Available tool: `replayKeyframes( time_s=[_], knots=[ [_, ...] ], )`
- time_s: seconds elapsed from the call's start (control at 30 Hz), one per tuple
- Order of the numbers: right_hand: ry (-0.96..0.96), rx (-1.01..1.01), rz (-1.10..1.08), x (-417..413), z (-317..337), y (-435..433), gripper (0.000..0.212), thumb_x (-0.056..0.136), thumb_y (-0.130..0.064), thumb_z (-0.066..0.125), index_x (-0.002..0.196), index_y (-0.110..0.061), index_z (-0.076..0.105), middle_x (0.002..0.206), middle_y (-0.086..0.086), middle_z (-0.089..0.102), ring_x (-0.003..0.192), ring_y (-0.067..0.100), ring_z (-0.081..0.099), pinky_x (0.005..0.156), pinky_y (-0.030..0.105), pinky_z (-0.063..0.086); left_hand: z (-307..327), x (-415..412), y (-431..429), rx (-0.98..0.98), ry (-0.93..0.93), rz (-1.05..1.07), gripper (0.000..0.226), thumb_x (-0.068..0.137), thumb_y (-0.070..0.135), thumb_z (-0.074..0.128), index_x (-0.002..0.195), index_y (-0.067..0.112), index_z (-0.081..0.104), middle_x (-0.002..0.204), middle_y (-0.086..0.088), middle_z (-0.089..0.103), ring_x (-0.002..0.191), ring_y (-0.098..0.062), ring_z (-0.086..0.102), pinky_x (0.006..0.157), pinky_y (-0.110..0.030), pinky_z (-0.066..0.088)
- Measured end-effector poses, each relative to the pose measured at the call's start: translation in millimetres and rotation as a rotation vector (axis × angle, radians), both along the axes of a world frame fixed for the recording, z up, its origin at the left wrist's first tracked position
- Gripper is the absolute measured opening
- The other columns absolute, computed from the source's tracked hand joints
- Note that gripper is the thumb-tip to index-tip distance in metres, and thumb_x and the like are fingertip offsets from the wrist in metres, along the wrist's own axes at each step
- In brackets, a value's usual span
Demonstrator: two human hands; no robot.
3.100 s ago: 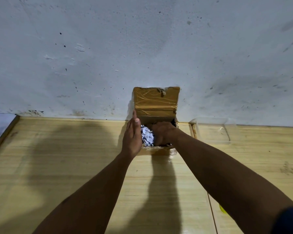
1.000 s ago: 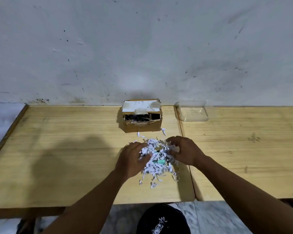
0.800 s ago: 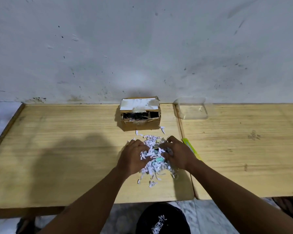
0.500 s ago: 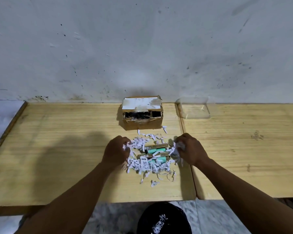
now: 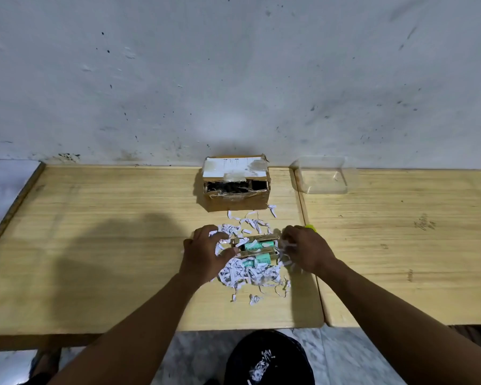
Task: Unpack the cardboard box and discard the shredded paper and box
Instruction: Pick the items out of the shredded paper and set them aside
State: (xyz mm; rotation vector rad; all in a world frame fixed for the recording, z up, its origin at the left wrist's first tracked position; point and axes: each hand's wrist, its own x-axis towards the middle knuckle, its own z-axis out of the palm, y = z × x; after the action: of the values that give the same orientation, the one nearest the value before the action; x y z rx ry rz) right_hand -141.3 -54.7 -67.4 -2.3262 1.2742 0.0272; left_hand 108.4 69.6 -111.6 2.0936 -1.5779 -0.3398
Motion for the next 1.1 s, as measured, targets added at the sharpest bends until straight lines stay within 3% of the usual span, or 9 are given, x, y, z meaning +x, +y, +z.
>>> replayKeyframes(
  time_s=[0.13, 0.23, 0.37, 0.47, 0.57, 0.73, 0.87, 1.0, 1.1],
  knots=[
    [0.254, -0.202, 0.045, -11.2, 4.7, -3.3, 0.018, 0.077, -0.025, 0.061, 0.094, -0.026, 0.068, 0.101, -0.003, 0.068, 0.103, 0.024, 0.06, 0.085, 0.037, 0.036, -5.4, 18.1, 12.3, -0.042, -0.114, -0.017, 0.038, 0.084, 0.05, 0.045, 0.107, 0.03, 0.068, 0.125, 0.002, 0.058, 0.122, -0.021, 0.052, 0.089, -0.042, 0.038],
    [0.107, -0.263, 0.078, 0.0, 12.8, 1.0, 0.023, 0.074, -0.028, 0.06, 0.095, -0.024, 0.07, 0.101, -0.001, 0.066, 0.104, 0.026, 0.057, 0.085, 0.039, 0.037, -7.0, 22.8, 14.4, -0.085, -0.128, 0.001, 0.035, 0.088, 0.043, 0.045, 0.111, 0.029, 0.066, 0.13, 0.001, 0.057, 0.13, -0.019, 0.045, 0.096, -0.047, 0.038],
    [-0.186, -0.136, 0.199, 24.5, 19.8, 18.3, 0.034, 0.066, -0.035, 0.051, 0.089, -0.015, 0.068, 0.089, 0.003, 0.061, 0.089, 0.026, 0.057, 0.069, 0.036, 0.046, 3.7, 8.6, 10.0, -0.151, -0.124, -0.129, 0.055, 0.083, 0.059, 0.056, 0.124, 0.024, 0.063, 0.138, -0.004, 0.055, 0.136, -0.024, 0.043, 0.104, -0.051, 0.036],
    [-0.154, -0.13, 0.26, 32.3, 11.3, 32.3, 0.027, 0.075, -0.032, 0.05, 0.092, -0.018, 0.066, 0.089, 0.003, 0.059, 0.086, 0.027, 0.058, 0.067, 0.035, 0.048, 5.9, -7.9, 9.1, 0.008, -0.082, -0.13, 0.091, 0.074, 0.079, 0.053, 0.146, 0.024, 0.041, 0.155, -0.006, 0.037, 0.147, -0.027, 0.025, 0.113, -0.054, 0.025],
    [-0.154, -0.078, 0.222, 27.9, 3.1, 36.6, 0.022, 0.082, -0.032, 0.049, 0.094, -0.022, 0.064, 0.092, -0.001, 0.059, 0.09, 0.022, 0.057, 0.071, 0.035, 0.05, -0.1, -9.2, 13.5, 0.18, -0.014, -0.128, 0.108, 0.068, 0.083, 0.056, 0.154, 0.028, 0.019, 0.163, 0.001, 0.016, 0.151, -0.02, 0.004, 0.118, -0.054, 0.016],
    [-0.152, -0.038, 0.162, 17.9, 4.8, 28.0, 0.032, 0.077, -0.041, 0.045, 0.091, -0.02, 0.066, 0.09, 0.0, 0.058, 0.089, 0.023, 0.057, 0.069, 0.036, 0.05, -4.4, 14.2, 22.8, 0.17, -0.081, -0.186, 0.11, 0.064, 0.07, 0.068, 0.154, 0.03, 0.018, 0.162, 0.003, 0.019, 0.151, -0.021, 0.01, 0.117, -0.056, 0.019],
    [-0.156, -0.026, 0.12, 16.1, 10.4, 22.4, 0.045, 0.064, -0.046, 0.044, 0.092, -0.019, 0.068, 0.092, 0.001, 0.059, 0.089, 0.022, 0.058, 0.066, 0.034, 0.049, -1.9, 27.7, 24.4, 0.132, 0.008, -0.23, 0.108, 0.06, 0.053, 0.066, 0.154, 0.033, 0.018, 0.161, 0.005, 0.02, 0.151, -0.019, 0.01, 0.114, -0.056, 0.024],
    [-0.211, -0.043, 0.06, 17.5, 12.7, 20.0, 0.05, 0.06, -0.049, 0.047, 0.093, -0.017, 0.068, 0.091, -0.002, 0.058, 0.084, 0.017, 0.056, 0.064, 0.029, 0.044, 8.3, 4.8, 15.4, 0.091, 0.099, -0.118, 0.11, 0.064, 0.079, 0.063, 0.154, 0.03, 0.021, 0.161, 0.0, 0.024, 0.15, -0.021, 0.011, 0.118, -0.053, 0.019],
    [-0.23, -0.045, 0.093, 24.1, 11.2, 25.6, 0.048, 0.071, -0.044, 0.048, 0.107, -0.021, 0.068, 0.092, -0.004, 0.056, 0.086, 0.016, 0.055, 0.065, 0.029, 0.042, 12.3, -20.8, 4.1, 0.212, 0.125, 0.01, 0.117, 0.062, 0.091, 0.051, 0.154, 0.032, 0.011, 0.164, 0.003, 0.011, 0.151, -0.018, 0.0, 0.118, -0.059, 0.01]
  ],
)
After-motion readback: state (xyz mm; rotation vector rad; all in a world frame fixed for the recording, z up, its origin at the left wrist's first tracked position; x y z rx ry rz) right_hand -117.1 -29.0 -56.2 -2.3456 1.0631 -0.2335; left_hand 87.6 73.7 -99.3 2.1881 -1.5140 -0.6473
